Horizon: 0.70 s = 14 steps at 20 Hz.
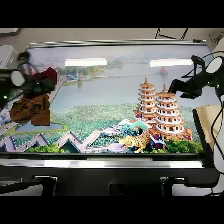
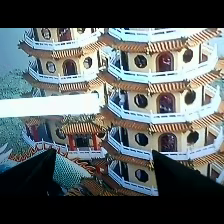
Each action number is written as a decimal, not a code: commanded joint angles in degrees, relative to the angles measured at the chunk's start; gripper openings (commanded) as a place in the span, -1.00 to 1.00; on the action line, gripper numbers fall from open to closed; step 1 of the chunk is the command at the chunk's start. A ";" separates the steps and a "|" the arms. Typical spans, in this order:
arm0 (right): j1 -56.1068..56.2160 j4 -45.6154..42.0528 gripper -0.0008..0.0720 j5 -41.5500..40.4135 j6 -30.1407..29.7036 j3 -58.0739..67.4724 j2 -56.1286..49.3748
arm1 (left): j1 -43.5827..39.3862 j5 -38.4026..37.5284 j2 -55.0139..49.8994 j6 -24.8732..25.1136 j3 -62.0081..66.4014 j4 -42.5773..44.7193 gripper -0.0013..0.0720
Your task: Fold the clothes and pants, and hang the long-sleeved shirts on hangers.
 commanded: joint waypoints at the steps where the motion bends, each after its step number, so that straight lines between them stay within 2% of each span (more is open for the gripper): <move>1: 0.09 -0.42 0.88 -1.18 -0.42 -0.02 -0.11 | 16.15 -6.78 -2.80 -4.55 1.55 -5.51 1.00; 4: 0.09 -0.35 0.88 -1.46 -0.42 -0.02 -0.11 | 24.48 -8.55 -8.35 -4.55 0.68 -14.58 1.00; 7: 0.09 -0.33 0.88 -0.87 -0.39 -0.02 -0.11 | 25.05 -1.33 -13.94 -0.52 -0.11 -21.53 1.00; 12: 0.09 0.15 0.88 4.55 0.48 -0.02 -0.11 | 23.32 0.63 -20.06 3.19 -0.13 -21.64 0.99; 13: 0.09 0.44 0.88 6.12 0.48 -0.02 -0.11 | 23.32 0.00 -20.35 3.17 -0.17 -21.38 0.88; 14: 0.09 0.90 0.88 7.67 0.50 -0.02 -0.09 | 23.37 -1.73 -20.37 4.04 -0.17 -20.87 -0.09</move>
